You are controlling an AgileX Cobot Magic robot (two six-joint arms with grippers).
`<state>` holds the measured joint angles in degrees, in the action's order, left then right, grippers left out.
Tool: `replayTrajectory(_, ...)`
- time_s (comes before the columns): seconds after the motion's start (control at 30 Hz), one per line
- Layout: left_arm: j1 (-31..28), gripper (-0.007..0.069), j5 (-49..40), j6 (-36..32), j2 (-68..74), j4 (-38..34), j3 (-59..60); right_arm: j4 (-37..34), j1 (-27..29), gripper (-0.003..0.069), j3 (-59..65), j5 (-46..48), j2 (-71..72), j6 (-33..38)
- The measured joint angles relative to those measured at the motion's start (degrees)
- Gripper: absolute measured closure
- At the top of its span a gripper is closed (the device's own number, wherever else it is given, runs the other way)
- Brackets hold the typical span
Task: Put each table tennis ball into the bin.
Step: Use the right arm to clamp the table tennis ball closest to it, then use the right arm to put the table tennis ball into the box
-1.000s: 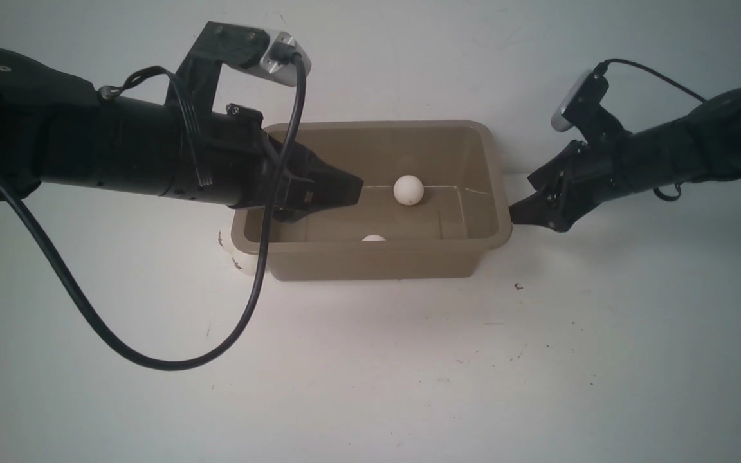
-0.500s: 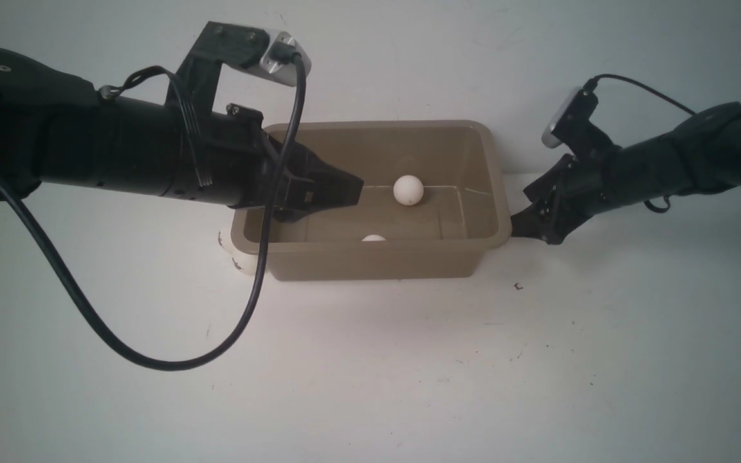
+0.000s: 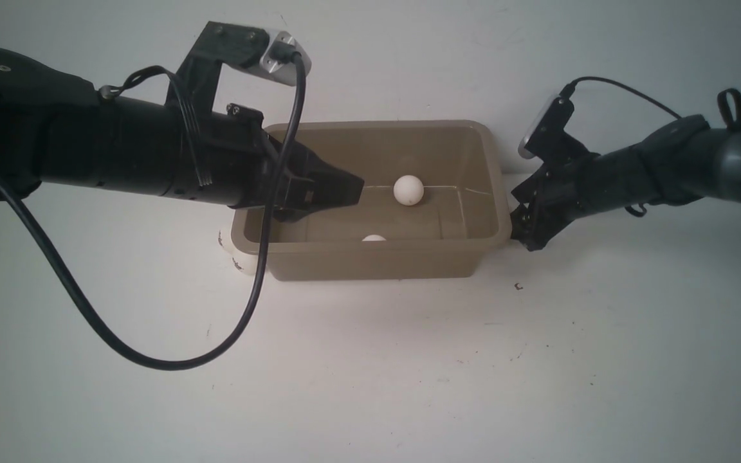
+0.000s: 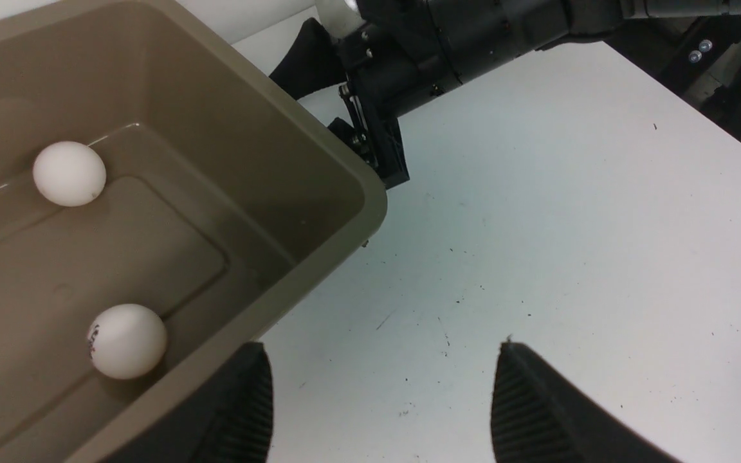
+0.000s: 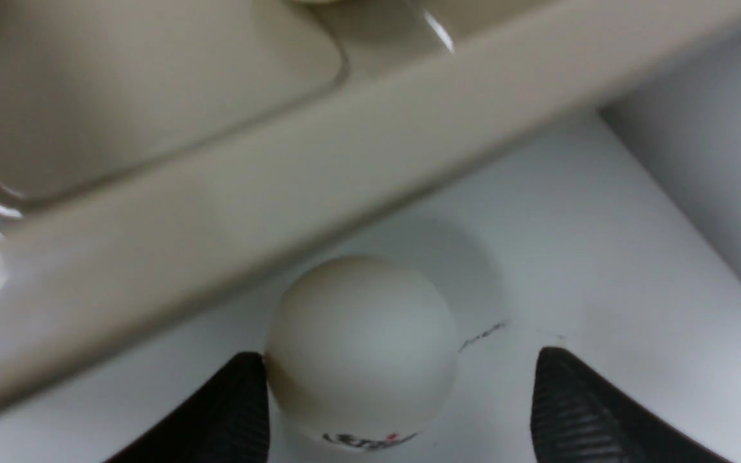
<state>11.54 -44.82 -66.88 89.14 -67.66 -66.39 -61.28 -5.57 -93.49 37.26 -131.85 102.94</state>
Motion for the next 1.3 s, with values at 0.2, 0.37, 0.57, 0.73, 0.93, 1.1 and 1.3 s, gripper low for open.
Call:
replayTrajectory(0.2,0.00,0.0207,0.00,0.00,0.00,-0.45,0.00,-2.77,-0.12,0.0231,0.00,-0.17,-1.18,1.56)
replayTrajectory(0.37,0.00,0.0207,0.00,0.00,0.00,-0.96,0.00,-6.55,-0.29,0.0303,0.00,-0.34,-1.65,3.59)
replayTrajectory(0.57,0.00,0.0207,0.00,0.00,0.00,-0.96,0.00,-9.89,-0.29,0.0303,0.00,-2.16,-1.67,4.51)
replayTrajectory(0.73,0.00,0.0207,0.00,0.00,0.00,-0.96,0.00,-10.16,-0.29,0.0303,0.00,-6.11,-1.59,4.68)
replayTrajectory(0.93,0.00,0.0207,-0.07,0.00,0.00,-1.02,0.00,-10.31,-0.13,0.0303,0.00,-9.87,1.64,4.68)
replayTrajectory(1.1,0.00,0.0207,-0.14,0.00,0.00,-1.03,0.00,-9.45,0.68,0.0303,0.00,-7.76,5.85,2.83)
replayTrajectory(1.3,0.00,0.0207,-0.14,0.00,0.00,-1.03,0.00,-2.99,1.02,0.0303,0.00,-4.99,13.36,-2.54)
